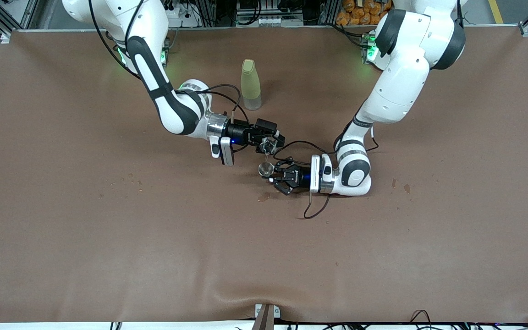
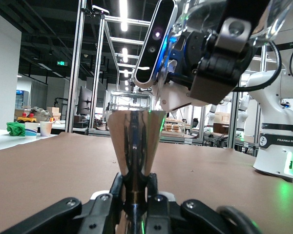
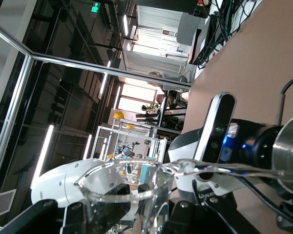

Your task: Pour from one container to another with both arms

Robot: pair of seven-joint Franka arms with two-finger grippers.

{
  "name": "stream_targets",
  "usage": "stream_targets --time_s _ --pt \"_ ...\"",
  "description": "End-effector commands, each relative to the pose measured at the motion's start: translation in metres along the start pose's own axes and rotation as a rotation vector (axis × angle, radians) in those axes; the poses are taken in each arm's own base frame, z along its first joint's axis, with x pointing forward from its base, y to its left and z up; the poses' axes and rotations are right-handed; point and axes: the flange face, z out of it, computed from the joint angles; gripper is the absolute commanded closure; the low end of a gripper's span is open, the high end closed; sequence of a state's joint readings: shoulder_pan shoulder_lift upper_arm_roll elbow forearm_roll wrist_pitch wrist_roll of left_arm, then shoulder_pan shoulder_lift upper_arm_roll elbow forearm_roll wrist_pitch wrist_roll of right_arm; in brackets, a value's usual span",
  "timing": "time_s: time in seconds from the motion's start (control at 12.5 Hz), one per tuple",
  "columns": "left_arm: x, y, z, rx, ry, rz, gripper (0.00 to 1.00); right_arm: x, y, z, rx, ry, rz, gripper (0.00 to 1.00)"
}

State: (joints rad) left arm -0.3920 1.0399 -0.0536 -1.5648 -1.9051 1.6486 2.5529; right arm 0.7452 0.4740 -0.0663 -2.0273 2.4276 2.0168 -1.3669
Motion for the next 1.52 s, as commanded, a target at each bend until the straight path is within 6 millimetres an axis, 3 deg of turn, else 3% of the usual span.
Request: stream_targets --time_s 0.0,1.2,1.44 --pt "0.012 0.005 0.001 -0.017 -0.003 -0.006 1.00 0.001 -0.015 0.003 0.011 0.008 0.048 1.00" --pt "0.020 0.022 -0.004 -0.022 0.000 -0.032 1.00 0.008 -0.020 0.006 0.024 0.012 0.222 1.00" --pt "0.019 0.023 -0.016 -0.038 -0.020 -0.036 1.00 0.009 -0.020 0.006 0.025 0.013 0.266 1.00"
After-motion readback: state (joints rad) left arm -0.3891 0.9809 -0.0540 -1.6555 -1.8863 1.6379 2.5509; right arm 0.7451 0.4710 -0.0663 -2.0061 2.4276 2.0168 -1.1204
